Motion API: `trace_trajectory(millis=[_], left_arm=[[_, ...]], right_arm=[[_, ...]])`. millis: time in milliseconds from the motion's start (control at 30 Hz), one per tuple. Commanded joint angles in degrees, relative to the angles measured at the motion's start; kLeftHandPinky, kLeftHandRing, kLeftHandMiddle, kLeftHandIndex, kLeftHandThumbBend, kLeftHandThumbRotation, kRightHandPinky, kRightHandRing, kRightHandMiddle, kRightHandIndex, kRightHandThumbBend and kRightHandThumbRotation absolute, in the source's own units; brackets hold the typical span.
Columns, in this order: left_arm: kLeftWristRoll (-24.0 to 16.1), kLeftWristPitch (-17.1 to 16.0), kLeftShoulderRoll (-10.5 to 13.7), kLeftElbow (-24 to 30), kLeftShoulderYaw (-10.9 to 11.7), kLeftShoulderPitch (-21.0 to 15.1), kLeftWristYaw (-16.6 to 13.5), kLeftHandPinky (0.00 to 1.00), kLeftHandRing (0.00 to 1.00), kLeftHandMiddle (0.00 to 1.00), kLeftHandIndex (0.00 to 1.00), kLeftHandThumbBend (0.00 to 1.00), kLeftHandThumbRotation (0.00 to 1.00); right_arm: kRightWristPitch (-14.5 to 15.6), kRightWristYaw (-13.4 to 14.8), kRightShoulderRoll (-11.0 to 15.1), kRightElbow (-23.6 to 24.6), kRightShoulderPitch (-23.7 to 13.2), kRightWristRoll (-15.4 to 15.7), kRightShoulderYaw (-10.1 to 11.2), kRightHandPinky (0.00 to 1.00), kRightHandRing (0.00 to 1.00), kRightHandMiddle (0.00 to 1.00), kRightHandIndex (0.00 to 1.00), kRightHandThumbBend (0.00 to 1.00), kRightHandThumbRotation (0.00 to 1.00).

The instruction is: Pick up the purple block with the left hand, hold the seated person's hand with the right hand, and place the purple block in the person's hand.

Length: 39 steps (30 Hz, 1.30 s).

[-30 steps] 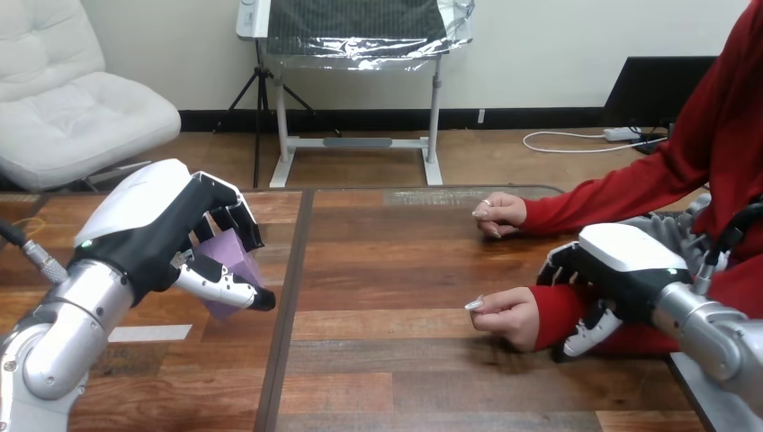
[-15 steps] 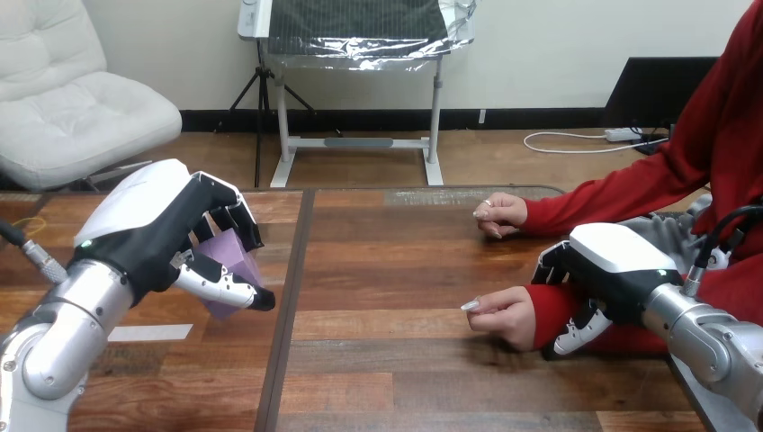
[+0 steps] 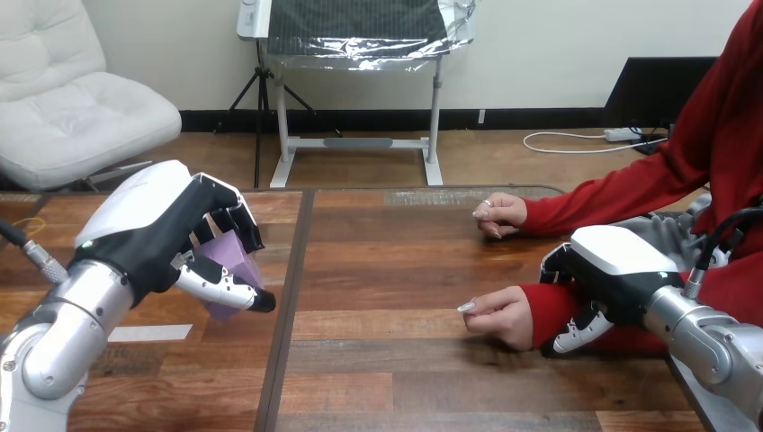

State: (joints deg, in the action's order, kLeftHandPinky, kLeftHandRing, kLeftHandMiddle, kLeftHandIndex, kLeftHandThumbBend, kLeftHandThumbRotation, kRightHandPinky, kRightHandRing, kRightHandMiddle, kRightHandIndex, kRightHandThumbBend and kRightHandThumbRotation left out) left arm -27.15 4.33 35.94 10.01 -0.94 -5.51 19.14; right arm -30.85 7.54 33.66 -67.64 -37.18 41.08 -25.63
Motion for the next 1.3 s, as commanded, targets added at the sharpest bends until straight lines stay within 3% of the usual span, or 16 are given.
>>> trace_trajectory(millis=[0, 400, 1267], left_arm=[[0.63, -0.38, 1.06, 1.95, 1.92, -2.05, -0.27, 0.27, 0.29, 0.35, 0.40, 0.78, 0.00], [0.75, -0.57, 1.21, 1.87, 2.07, -2.11, -0.06, 0.26, 0.29, 0.35, 0.40, 0.78, 0.00], [1.03, -0.79, 1.17, 1.51, 2.25, -2.56, 0.04, 0.27, 0.29, 0.35, 0.39, 0.79, 0.00]], right_arm=[[0.01, 1.14, -1.29, -1.05, -3.18, 0.51, -0.96, 0.29, 0.34, 0.40, 0.41, 0.83, 0.06], [-0.13, 1.28, -0.99, -1.60, -3.51, 0.14, -1.11, 0.22, 0.27, 0.34, 0.33, 0.80, 0.09], [-0.70, -0.86, 0.05, -1.66, -4.30, -3.73, 1.06, 0.15, 0.19, 0.25, 0.26, 0.76, 0.18]])
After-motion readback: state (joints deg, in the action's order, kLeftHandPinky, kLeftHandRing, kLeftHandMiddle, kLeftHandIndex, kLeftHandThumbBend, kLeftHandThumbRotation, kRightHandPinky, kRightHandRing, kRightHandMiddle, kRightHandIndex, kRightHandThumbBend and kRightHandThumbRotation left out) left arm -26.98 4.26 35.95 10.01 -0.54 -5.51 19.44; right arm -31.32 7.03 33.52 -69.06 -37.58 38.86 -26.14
